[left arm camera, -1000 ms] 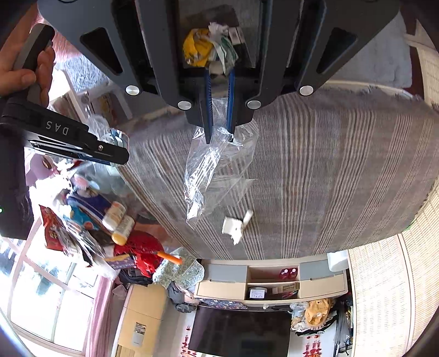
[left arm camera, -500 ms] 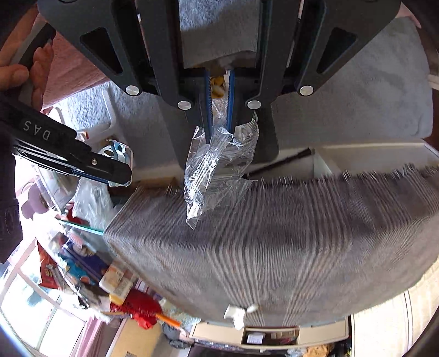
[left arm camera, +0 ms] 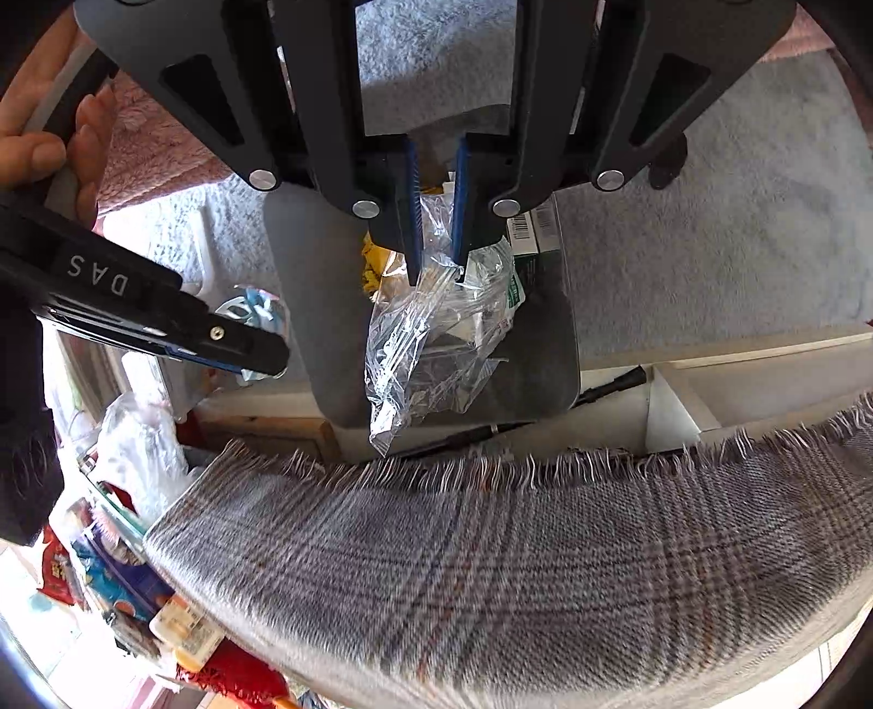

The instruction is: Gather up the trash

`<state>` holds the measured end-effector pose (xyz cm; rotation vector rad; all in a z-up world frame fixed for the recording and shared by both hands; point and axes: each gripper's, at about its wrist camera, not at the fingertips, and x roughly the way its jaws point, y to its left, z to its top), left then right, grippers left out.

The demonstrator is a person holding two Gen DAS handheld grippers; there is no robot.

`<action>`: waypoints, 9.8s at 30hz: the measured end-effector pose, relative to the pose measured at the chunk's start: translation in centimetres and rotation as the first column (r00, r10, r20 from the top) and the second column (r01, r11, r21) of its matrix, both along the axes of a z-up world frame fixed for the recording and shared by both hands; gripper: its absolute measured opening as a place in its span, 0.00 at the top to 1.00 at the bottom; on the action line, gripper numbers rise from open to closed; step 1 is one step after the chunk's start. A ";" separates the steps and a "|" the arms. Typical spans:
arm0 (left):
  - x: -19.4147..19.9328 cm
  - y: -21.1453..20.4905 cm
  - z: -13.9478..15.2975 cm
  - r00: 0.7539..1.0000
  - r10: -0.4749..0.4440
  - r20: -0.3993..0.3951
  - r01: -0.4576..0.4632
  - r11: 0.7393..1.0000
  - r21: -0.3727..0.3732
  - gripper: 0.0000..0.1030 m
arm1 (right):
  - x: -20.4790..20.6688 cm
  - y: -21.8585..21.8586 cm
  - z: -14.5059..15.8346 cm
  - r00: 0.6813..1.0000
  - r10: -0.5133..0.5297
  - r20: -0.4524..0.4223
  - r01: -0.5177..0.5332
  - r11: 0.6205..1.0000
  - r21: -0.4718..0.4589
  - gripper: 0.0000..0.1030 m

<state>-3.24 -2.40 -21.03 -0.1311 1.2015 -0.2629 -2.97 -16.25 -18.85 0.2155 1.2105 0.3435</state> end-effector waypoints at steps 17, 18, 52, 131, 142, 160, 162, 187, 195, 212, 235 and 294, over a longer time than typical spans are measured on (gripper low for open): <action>0.6 -0.6 -1.8 0.999 -0.012 -0.052 0.012 1.000 -0.005 0.89 | 1.0 1.0 -1.9 0.999 -0.005 -0.051 0.005 1.000 -0.001 0.77; 0.6 -0.6 -1.8 0.999 -0.013 -0.052 0.013 1.000 -0.006 0.89 | 1.0 1.0 -1.8 0.999 -0.004 -0.050 0.004 1.000 -0.002 0.77; 3.1 4.4 13.5 0.976 0.049 0.212 -0.064 0.996 0.064 0.08 | 4.7 -3.9 13.9 0.978 -0.127 0.162 0.127 0.992 0.014 0.03; 25.7 2.5 13.7 0.962 -0.062 0.266 0.022 0.988 0.150 0.90 | 26.1 -0.1 13.5 0.987 -0.023 0.156 0.024 1.000 -0.005 0.73; 10.2 0.5 16.8 0.963 -0.048 0.265 0.036 0.998 0.048 0.90 | 11.2 -0.8 17.6 0.976 -0.023 0.217 0.017 0.999 0.033 0.73; -0.5 -0.7 6.0 0.996 -0.022 0.087 0.025 0.999 -0.038 0.90 | 0.1 -1.2 6.7 0.994 -0.005 0.109 0.006 1.000 -0.016 0.73; -0.9 -0.5 4.8 0.997 -0.017 0.071 0.020 0.999 -0.044 0.90 | 0.1 -1.1 5.2 0.996 -0.006 0.090 0.007 1.000 -0.008 0.73; 1.0 -2.0 -1.1 0.997 -0.044 -0.063 0.044 0.999 0.008 0.89 | 1.5 1.0 -1.1 1.000 -0.012 -0.029 0.009 0.997 -0.075 0.53; 0.7 -1.5 -0.6 0.998 -0.034 -0.046 0.035 0.999 0.018 0.67 | 1.5 0.3 -0.4 1.000 -0.023 -0.011 0.022 0.998 -0.060 0.39; -2.0 0.9 7.7 0.985 0.000 0.172 -0.004 1.000 0.020 0.12 | -2.0 -3.5 6.4 0.965 -0.113 0.237 0.152 0.976 -0.155 0.03; -1.1 7.2 22.5 0.741 0.113 0.662 -0.179 0.983 0.034 0.08 | -3.9 -7.1 21.0 0.685 -0.186 0.704 0.333 0.940 -0.076 0.03; -1.8 4.9 18.9 0.743 0.139 0.655 -0.205 0.978 0.025 0.08 | -4.5 -7.0 18.2 0.674 -0.188 0.715 0.354 0.931 -0.089 0.03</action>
